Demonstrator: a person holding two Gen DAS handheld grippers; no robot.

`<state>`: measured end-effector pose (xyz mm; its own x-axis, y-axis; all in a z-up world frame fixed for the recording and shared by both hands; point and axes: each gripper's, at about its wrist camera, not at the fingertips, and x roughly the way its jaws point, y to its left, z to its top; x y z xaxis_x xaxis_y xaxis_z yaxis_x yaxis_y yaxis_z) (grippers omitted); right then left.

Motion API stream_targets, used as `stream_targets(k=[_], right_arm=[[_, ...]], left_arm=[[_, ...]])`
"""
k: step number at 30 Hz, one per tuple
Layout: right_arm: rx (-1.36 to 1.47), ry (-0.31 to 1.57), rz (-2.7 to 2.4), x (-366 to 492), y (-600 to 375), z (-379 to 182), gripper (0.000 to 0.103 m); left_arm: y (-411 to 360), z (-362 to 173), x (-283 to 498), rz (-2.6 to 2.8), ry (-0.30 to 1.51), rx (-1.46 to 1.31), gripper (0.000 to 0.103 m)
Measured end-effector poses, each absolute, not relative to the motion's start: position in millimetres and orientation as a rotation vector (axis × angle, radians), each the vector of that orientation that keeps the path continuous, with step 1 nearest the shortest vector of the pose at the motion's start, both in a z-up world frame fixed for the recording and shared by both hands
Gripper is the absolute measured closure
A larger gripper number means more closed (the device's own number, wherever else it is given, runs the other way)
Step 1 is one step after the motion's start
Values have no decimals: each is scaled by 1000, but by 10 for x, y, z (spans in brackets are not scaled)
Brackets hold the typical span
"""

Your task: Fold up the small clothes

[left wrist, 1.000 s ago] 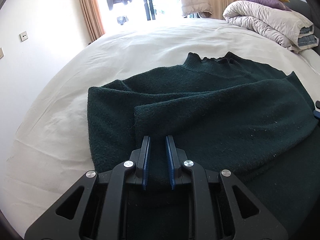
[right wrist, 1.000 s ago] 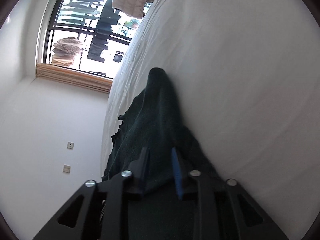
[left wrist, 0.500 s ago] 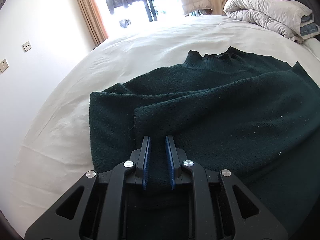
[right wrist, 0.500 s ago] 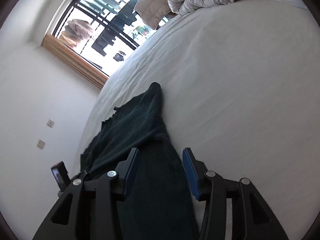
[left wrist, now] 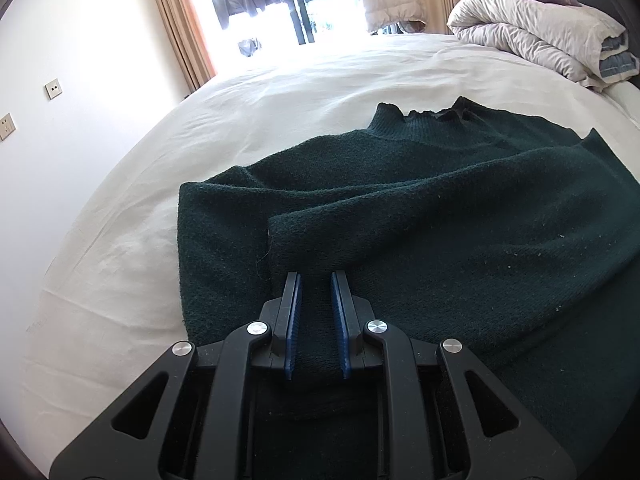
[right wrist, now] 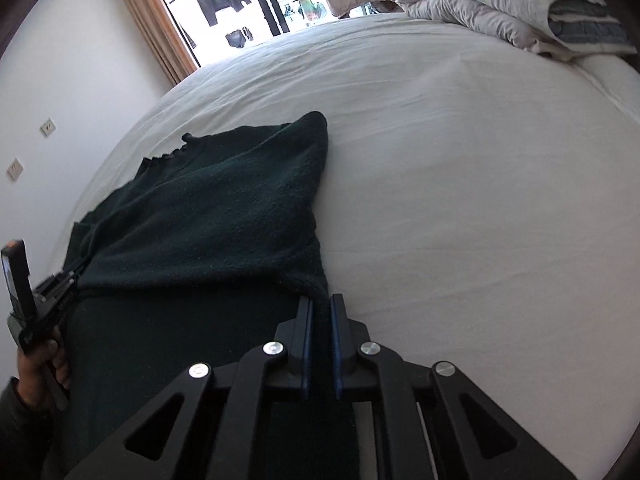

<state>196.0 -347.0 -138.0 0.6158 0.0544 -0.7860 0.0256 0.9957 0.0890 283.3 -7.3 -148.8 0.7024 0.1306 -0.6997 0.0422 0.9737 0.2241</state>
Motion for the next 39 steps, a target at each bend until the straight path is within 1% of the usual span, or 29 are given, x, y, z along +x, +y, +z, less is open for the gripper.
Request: stream_targets(k=[3,7,9,11,14,18,24,25,27,28,29,31,34,36,37,38,39], right_arm=[[-94,881,-81,1931,-3230,-1385,97],[-524,840,-240,1872,-2719,-1617,98],[-791,810,-313,1803,-2458,-1848,98],[-1030,794,-351,1736,-2269,-2072,95],[-1130,791,-312,1692,-2228,-2079,95],[-1237,700,-208,1444,-2197,-2106,94],[-1277,722,-81,1222,-2294,-2001,93],[-1272,733,-65,1214,-2341,-1970,92],[-1197,778,-67,1231,-2423,-1839,85],[-1158,799,-57,1230,-2445,-1747,80],[-1134,806,-54,1202,-2469,-1654,72],[-1043,801,-37,1156,-2503,-1408,63],[-682,765,-24,1225,-2725,-878,63],[-290,750,22,1396,-3064,-570,68],[-91,746,66,1476,-3249,-498,80],[77,746,103,1566,-3396,-480,93],[207,748,125,1633,-3526,-508,94]], left_arm=[[-62,-1485,2826,47,790,226,85],[-49,-1481,2820,45,790,220,86],[-34,-1478,2818,41,789,211,86],[-7,-1474,2822,32,791,194,86],[25,-1469,2823,21,792,173,86],[49,-1466,2828,12,794,156,86],[58,-1463,2826,11,794,151,86],[57,-1464,2826,11,794,151,86],[53,-1464,2823,13,793,154,86],[60,-1462,2823,13,793,155,86],[60,-1460,2822,14,793,156,86],[57,-1458,2822,15,793,159,86],[30,-1459,2826,21,791,170,86],[22,-1459,2828,23,791,174,86],[18,-1461,2831,23,791,175,86],[14,-1461,2831,23,791,175,86],[11,-1462,2832,23,791,176,86]])
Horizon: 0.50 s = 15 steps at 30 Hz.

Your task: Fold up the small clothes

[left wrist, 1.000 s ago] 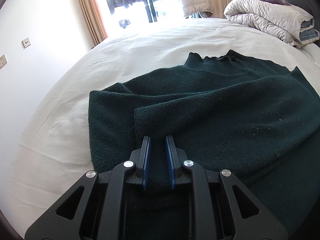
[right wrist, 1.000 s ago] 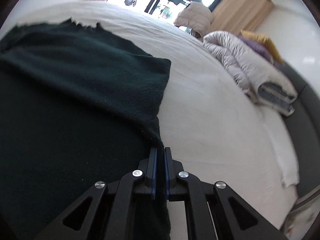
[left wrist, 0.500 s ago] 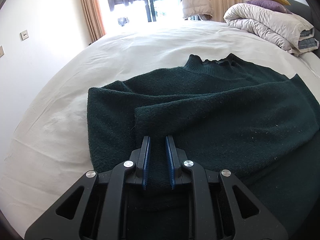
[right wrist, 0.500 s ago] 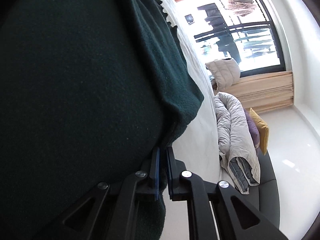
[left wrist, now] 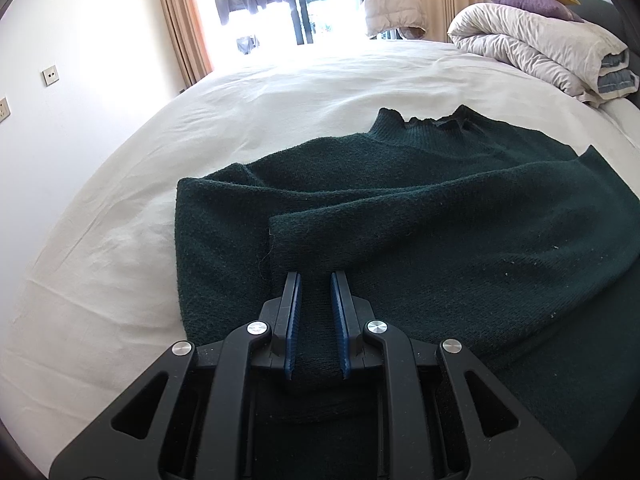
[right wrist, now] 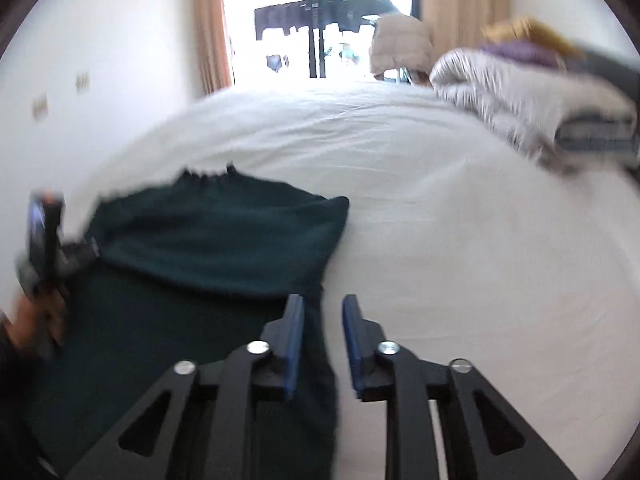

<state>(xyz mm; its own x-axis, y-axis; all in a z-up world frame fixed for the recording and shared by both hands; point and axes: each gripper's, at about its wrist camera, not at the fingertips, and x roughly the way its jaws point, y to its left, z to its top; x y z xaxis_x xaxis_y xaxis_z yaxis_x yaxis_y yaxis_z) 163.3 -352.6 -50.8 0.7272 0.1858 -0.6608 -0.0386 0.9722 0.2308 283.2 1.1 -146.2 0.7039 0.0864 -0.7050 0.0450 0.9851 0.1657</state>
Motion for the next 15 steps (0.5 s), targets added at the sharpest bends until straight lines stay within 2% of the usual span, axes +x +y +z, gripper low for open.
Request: stream_targets(k=[2,6,7,8,15], right_arm=[[402,769,185,1797,-3652,-675,94],[552,935,134,2002,-3754,-1351,95],[607,917,141,1958,-3810,-1462,102],[650,887,154,1882,-3853,-1507,103],[454,925,96,1605,-3817,-1378,103]], left_arm=[[-4,-1464,2835,25,791,180,86],[-16,-1469,2845,27,791,183,86],[-16,-1469,2844,26,791,182,86],[-16,-1469,2843,26,791,183,86],[-11,-1475,2854,24,791,178,86]])
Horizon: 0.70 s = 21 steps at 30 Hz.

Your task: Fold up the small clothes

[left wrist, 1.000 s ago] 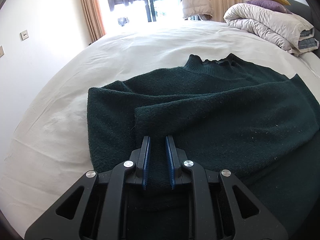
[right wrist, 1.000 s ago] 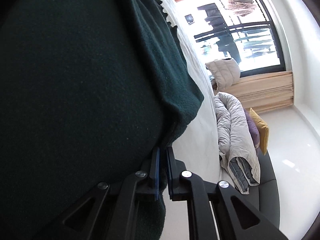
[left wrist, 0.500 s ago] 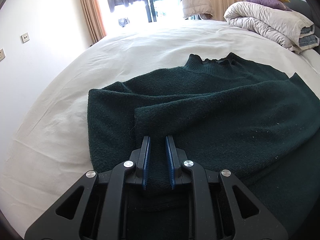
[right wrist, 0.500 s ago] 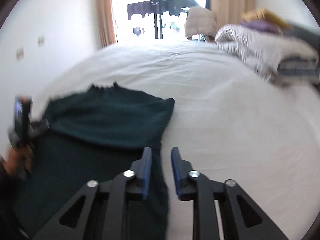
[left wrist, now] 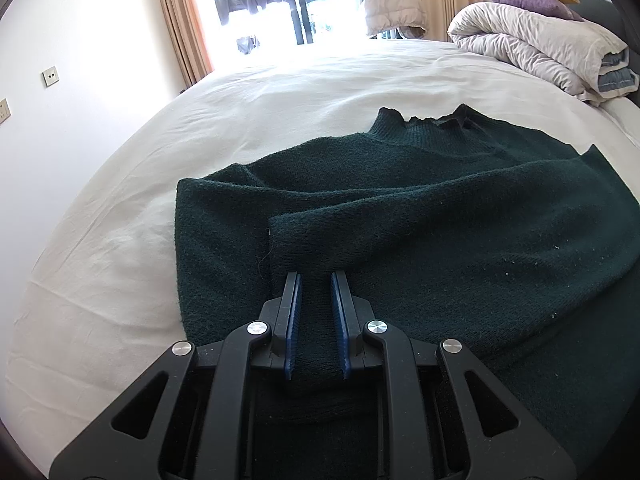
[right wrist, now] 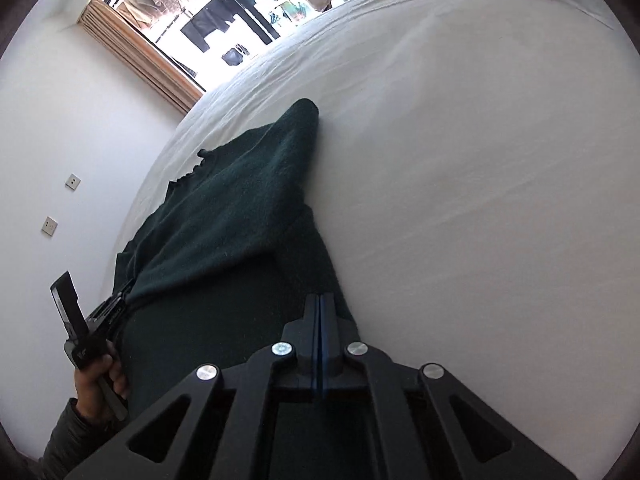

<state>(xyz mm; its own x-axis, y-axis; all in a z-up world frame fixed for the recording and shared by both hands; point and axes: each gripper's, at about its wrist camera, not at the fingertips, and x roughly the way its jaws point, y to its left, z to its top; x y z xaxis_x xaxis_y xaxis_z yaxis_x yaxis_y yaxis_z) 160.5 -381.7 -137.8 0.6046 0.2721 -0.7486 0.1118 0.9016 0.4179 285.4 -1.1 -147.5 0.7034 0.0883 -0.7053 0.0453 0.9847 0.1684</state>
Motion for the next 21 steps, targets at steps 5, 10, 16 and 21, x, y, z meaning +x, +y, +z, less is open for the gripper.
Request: stream_targets(k=[5,10,16,21], right_arm=[[505,842,150,1552,-3795,-1072,94],[551,845,197,2054,-3698,-1131,94],[603,866,171,1800,-3848,-1537,103],[608,772,270,1614,-3716,-1110,97]], left_arm=[[-24,-1489,2864,28,790,185,86],[-31,-1496,2878,28,792,186,86],[7,-1494,2886,17,793,169,86],[5,-1499,2874,23,788,174,86]])
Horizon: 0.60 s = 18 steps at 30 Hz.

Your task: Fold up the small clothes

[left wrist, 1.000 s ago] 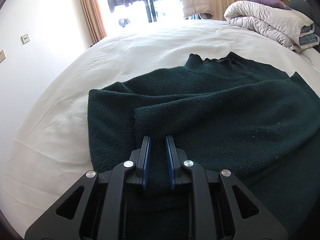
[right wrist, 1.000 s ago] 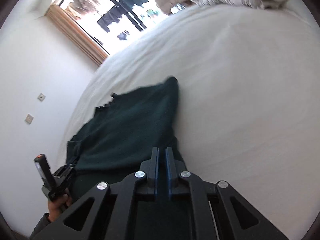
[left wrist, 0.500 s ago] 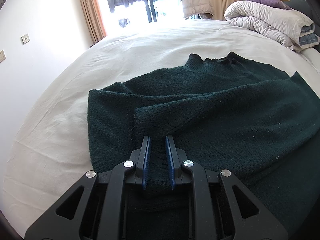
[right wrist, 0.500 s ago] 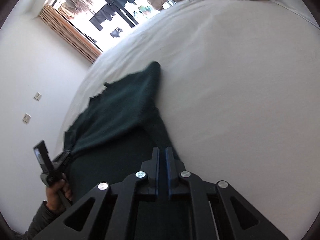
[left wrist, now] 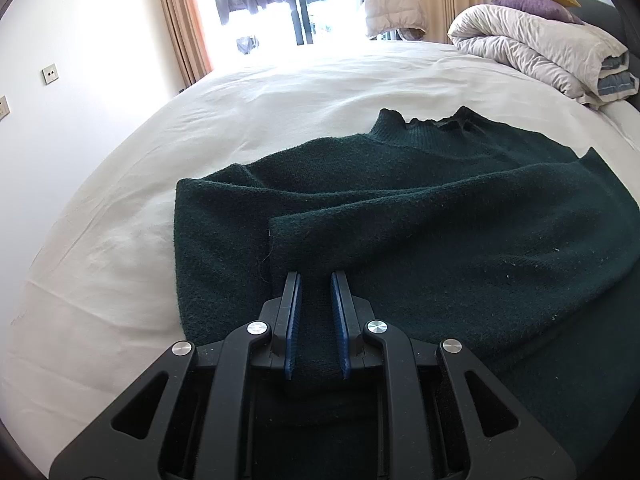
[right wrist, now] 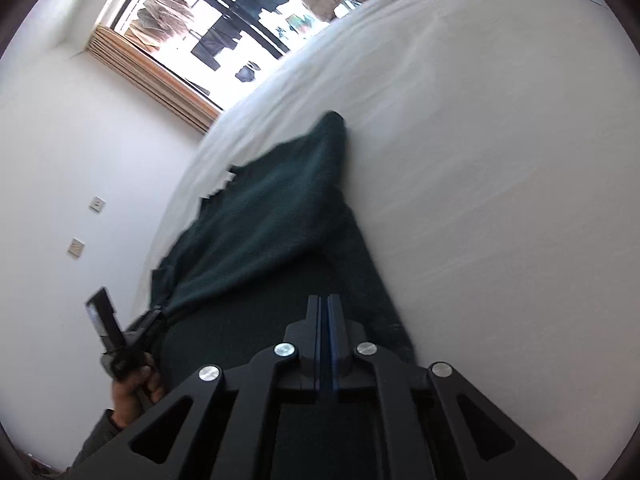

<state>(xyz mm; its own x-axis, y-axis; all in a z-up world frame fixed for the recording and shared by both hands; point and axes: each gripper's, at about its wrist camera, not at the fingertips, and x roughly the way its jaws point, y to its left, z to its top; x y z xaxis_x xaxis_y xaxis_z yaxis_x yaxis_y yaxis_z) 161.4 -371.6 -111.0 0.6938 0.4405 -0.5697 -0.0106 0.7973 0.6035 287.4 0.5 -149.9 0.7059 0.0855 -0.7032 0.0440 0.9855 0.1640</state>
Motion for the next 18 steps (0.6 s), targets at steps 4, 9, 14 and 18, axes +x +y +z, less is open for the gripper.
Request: stream_targets(k=[4,9,14,18], right_arm=[[634,693,384,2144,-3364,-836,46],[627,846,312,2918,-3235,-1277,41],[874,787,185,2722,-4049,-1627,103],[818,731,25,2085,-4339,-1346,75]], left_arm=[[-16,-1489,2867,27,788,183,86],[4,-1490,2869,8,789,148,86],[48,-1479,2885,-8,791,121,86],[73,-1414,2841,-18,798,107,86]])
